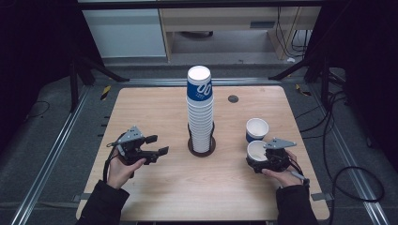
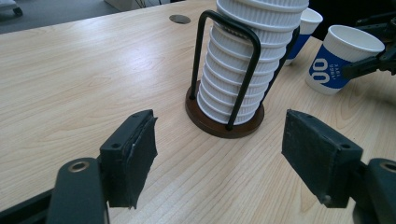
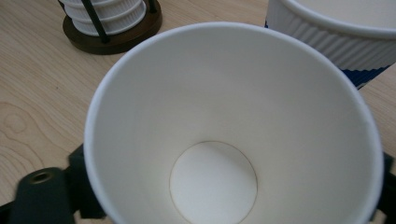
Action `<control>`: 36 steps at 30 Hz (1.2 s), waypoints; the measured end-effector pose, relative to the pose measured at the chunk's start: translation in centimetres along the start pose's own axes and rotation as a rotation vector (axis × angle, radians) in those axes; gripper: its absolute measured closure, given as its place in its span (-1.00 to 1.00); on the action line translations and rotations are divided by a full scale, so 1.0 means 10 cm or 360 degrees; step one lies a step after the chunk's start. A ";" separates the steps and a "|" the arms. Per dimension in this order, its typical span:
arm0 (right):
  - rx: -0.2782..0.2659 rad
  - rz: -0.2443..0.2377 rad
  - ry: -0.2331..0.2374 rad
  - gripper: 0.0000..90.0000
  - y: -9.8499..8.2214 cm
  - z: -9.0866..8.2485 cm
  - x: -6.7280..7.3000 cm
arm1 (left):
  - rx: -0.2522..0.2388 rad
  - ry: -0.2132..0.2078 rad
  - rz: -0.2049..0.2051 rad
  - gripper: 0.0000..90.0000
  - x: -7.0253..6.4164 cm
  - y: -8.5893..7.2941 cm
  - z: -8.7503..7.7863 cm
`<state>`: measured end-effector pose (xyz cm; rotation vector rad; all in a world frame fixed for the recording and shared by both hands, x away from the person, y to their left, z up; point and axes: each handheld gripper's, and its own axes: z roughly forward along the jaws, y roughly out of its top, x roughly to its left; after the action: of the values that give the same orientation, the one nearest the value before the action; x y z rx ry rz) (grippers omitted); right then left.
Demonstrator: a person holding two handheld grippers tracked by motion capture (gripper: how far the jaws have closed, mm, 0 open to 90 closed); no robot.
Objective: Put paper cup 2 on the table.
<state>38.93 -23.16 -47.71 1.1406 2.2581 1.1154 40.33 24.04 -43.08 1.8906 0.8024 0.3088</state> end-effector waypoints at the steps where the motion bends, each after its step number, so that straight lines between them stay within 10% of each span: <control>1: 0.0003 0.0000 0.0000 -0.82 0.00 0.00 -0.01 | -0.0003 -0.0001 0.0001 -0.43 0.00 0.00 -0.01; 18: -0.0129 0.0115 -0.0067 -0.90 -0.26 -0.38 0.01 | 0.0018 0.0034 -0.0010 -0.45 0.05 -0.02 -0.03; 36: -0.0072 0.0151 -0.0094 -0.96 -0.41 -0.49 0.08 | 0.0042 0.0062 -0.0011 -0.46 0.07 -0.04 -0.05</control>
<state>33.32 -26.35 -47.95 1.2570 2.1433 1.1469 40.46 24.98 -43.28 1.9109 0.8426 0.3330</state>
